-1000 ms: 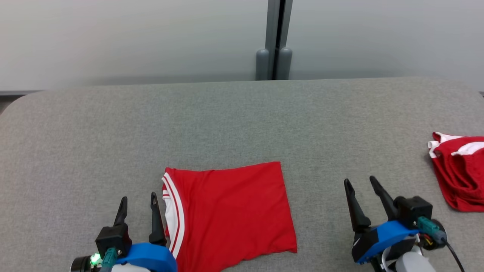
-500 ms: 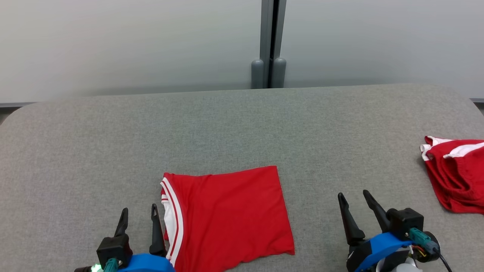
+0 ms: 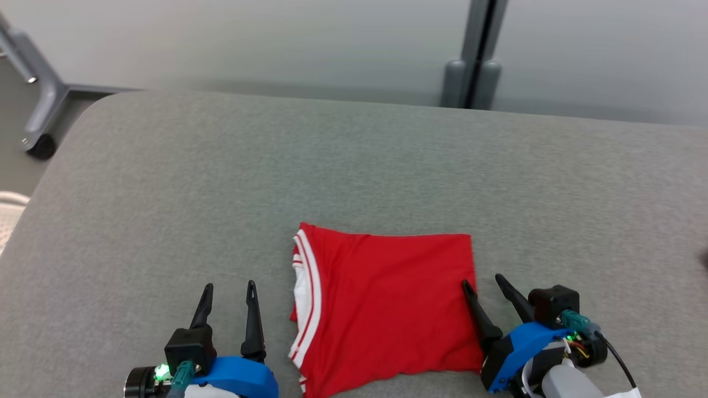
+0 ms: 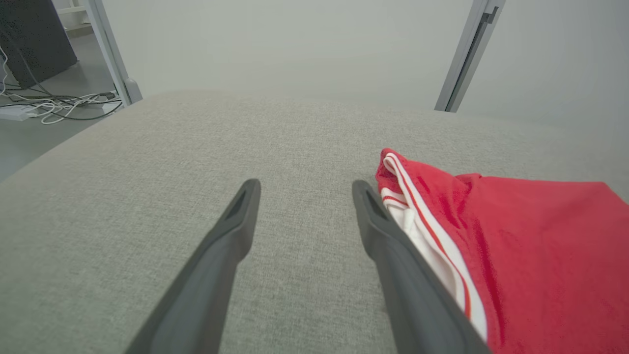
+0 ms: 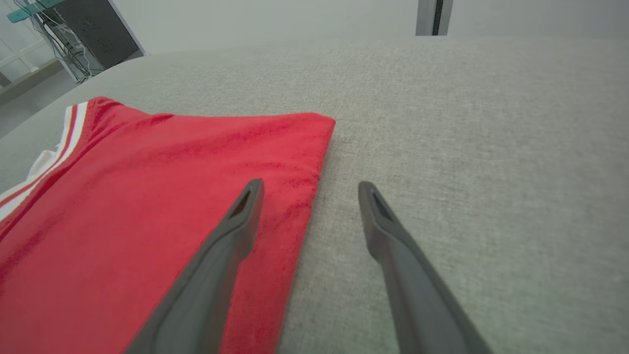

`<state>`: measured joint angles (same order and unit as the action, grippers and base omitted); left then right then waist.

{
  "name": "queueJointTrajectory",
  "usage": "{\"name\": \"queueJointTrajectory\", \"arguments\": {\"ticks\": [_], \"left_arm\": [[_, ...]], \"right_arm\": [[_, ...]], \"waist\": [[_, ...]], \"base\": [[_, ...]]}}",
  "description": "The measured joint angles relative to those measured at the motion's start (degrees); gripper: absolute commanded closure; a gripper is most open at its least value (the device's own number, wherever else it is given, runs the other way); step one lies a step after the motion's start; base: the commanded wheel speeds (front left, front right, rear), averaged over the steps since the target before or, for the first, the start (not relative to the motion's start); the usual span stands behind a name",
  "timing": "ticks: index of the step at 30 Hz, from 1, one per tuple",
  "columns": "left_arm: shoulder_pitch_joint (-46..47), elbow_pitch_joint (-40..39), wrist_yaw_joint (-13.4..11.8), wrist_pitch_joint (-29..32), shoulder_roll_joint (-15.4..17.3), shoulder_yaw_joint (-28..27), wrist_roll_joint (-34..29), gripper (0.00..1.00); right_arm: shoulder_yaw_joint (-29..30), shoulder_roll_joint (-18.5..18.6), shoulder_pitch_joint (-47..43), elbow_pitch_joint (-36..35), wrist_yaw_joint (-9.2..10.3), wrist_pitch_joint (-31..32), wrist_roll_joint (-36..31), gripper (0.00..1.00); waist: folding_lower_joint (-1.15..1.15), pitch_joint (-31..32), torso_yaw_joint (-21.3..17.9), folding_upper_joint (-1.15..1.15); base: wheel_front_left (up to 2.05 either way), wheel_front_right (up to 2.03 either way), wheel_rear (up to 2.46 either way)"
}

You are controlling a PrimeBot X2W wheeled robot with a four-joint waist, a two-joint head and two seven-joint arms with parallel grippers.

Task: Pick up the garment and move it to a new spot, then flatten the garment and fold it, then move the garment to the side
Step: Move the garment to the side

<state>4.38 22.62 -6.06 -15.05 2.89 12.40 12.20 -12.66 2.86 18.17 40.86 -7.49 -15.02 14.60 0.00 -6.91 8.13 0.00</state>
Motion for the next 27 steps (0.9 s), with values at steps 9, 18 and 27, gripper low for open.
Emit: {"name": "queueJointTrajectory", "arguments": {"ticks": [9,18,27], "left_arm": [[-0.6,-0.4,-0.3,0.0,0.0,-0.6,0.3,0.0],[-0.5,-1.4,0.4,0.0,0.0,-0.1,-0.3,0.0],[0.3,-1.1,1.1,0.0,0.0,-0.1,-0.9,0.0]], "right_arm": [[-2.7,0.3,3.9,9.6,0.02,-0.5,5.7,1.0],[-2.4,0.7,4.2,2.3,-0.01,0.0,6.0,1.0],[-3.8,0.8,4.0,-3.6,-0.01,0.0,6.5,1.0]], "waist": [[0.0,-2.6,4.7,0.0],[0.0,-3.3,-1.8,0.0],[0.0,-4.7,-17.7,0.01]], "base": [[0.0,0.0,0.0],[0.0,0.0,0.0],[0.0,0.0,0.0]]}}
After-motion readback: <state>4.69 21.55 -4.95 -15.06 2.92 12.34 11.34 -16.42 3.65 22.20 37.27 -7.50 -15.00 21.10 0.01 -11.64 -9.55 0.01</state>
